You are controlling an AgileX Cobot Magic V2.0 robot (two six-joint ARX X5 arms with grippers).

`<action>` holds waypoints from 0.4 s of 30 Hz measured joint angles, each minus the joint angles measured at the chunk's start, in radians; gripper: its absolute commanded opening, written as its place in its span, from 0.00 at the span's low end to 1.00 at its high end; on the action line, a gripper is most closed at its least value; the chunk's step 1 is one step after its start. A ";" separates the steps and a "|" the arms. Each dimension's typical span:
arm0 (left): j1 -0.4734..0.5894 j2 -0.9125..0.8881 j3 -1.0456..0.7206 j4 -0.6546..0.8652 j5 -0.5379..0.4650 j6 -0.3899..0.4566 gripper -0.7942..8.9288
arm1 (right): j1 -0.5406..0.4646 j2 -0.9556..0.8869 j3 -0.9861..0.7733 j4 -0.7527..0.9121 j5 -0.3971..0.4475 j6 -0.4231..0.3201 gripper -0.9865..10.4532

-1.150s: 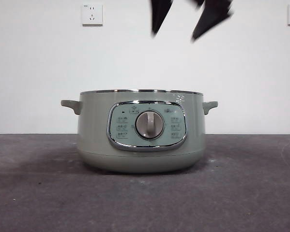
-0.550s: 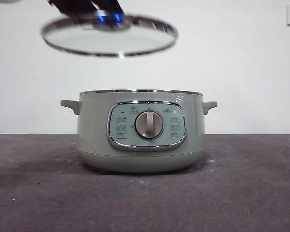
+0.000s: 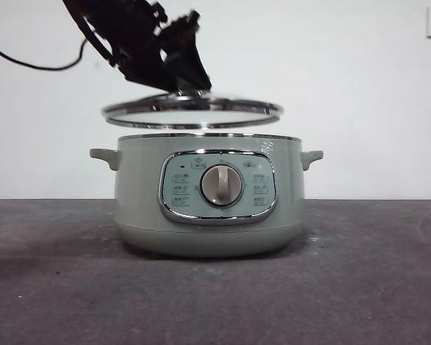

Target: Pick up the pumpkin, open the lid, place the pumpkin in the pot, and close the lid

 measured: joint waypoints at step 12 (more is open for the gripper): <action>-0.022 0.071 0.000 0.058 0.000 0.007 0.07 | 0.000 0.001 0.000 -0.003 0.000 0.000 0.69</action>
